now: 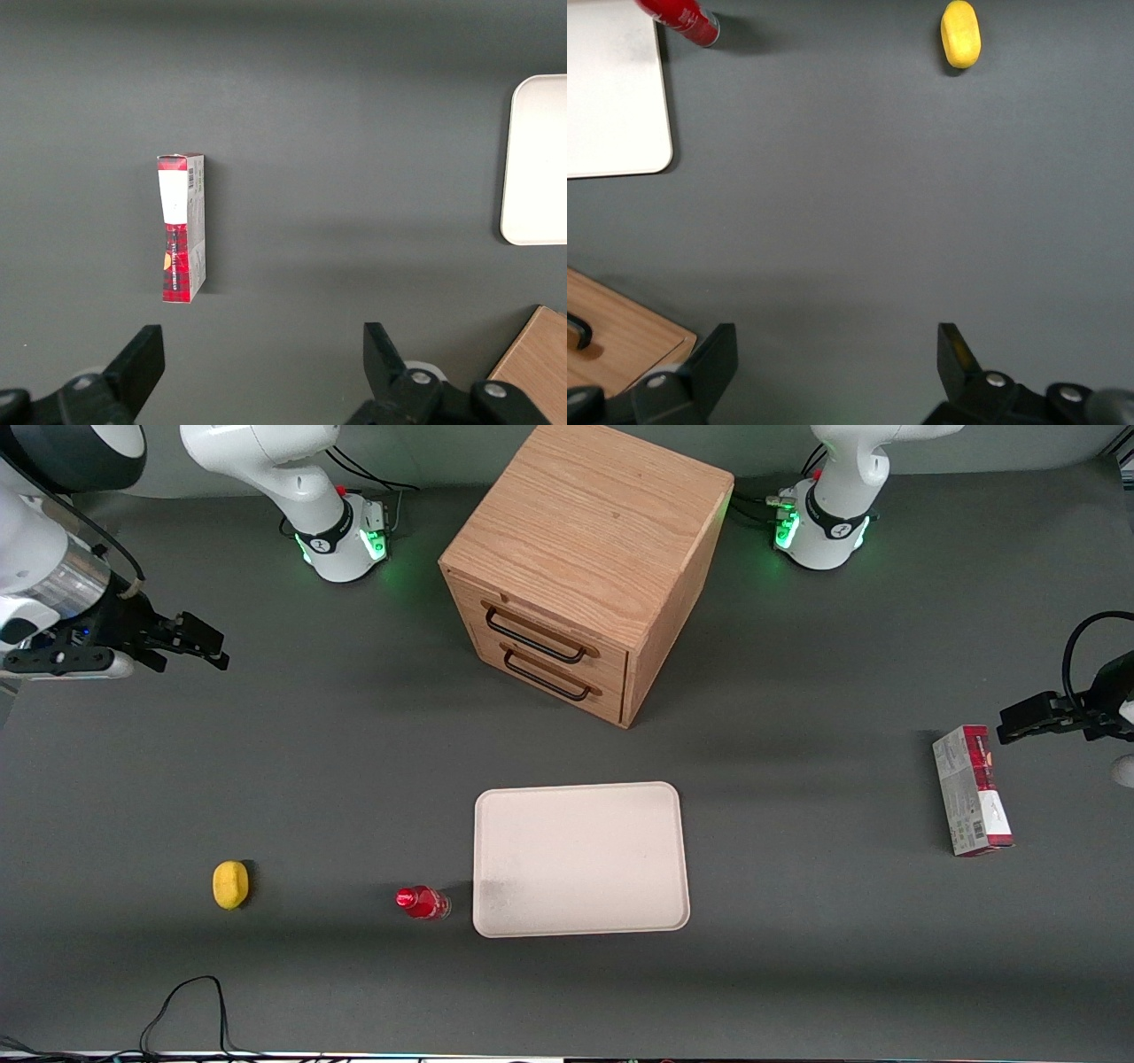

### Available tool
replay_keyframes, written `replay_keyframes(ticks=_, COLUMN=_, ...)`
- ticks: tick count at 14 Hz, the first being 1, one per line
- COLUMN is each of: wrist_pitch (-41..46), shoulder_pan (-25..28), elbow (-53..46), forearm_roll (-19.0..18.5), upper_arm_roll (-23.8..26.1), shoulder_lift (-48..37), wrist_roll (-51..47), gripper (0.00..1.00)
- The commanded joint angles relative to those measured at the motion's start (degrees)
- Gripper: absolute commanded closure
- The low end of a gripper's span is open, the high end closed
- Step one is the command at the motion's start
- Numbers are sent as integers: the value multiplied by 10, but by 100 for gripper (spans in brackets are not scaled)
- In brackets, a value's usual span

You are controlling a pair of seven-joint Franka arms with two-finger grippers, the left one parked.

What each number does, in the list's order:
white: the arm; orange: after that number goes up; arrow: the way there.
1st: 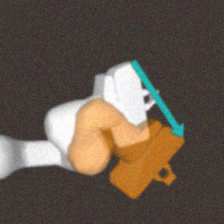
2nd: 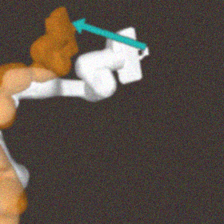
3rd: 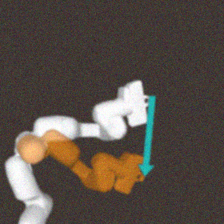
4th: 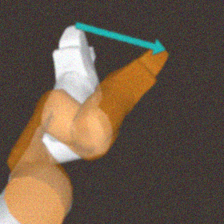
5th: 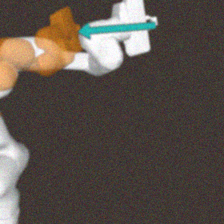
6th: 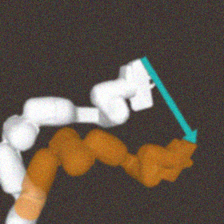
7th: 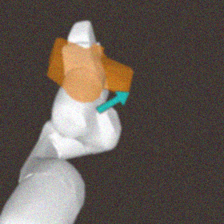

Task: Place coke bottle on tray
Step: 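Move the right gripper down over the red Coca-Cola bottle beside the tray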

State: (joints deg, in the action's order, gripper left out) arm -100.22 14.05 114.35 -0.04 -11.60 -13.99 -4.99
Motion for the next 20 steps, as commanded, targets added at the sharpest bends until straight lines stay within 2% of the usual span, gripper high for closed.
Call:
replay_keyframes(ticks=1, wrist_pitch=54, shoulder_pan=5, elbow=-82, forearm_roll=7, upper_arm_roll=-1, shoulder_lift=61, wrist_roll=1, gripper=0)
replay_keyframes(ticks=3, wrist_pitch=50, shoulder_pan=5, elbow=-87, forearm_roll=10, upper_arm_roll=1, shoulder_lift=77, wrist_roll=-5, gripper=0)
replay_keyframes(ticks=5, wrist_pitch=54, shoulder_pan=11, elbow=-153, forearm_roll=14, upper_arm_roll=12, shoulder_lift=135, wrist_roll=-7, gripper=0)
replay_keyframes(ticks=7, wrist_pitch=54, shoulder_pan=17, elbow=-265, forearm_roll=28, upper_arm_roll=28, shoulder_lift=221, wrist_roll=-25, gripper=0)
replay_keyframes(ticks=9, wrist_pitch=54, shoulder_pan=16, elbow=-403, forearm_roll=69, upper_arm_roll=47, shoulder_lift=330, wrist_roll=-57, gripper=0)
replay_keyframes(ticks=11, wrist_pitch=50, shoulder_pan=20, elbow=-510, forearm_roll=66, upper_arm_roll=75, shoulder_lift=429, wrist_roll=-76, gripper=0)
replay_keyframes(ticks=13, wrist_pitch=28, shoulder_pan=24, elbow=-608, forearm_roll=64, upper_arm_roll=106, shoulder_lift=529, wrist_roll=-143, gripper=0)
replay_keyframes(ticks=16, wrist_pitch=-78, shoulder_pan=41, elbow=-628, forearm_roll=19, upper_arm_roll=112, shoulder_lift=612, wrist_roll=-156, gripper=0)
replay_keyframes(ticks=20, wrist_pitch=-144, shoulder_pan=43, elbow=-628, forearm_roll=-2, upper_arm_roll=112, shoulder_lift=676, wrist_roll=-156, gripper=0)
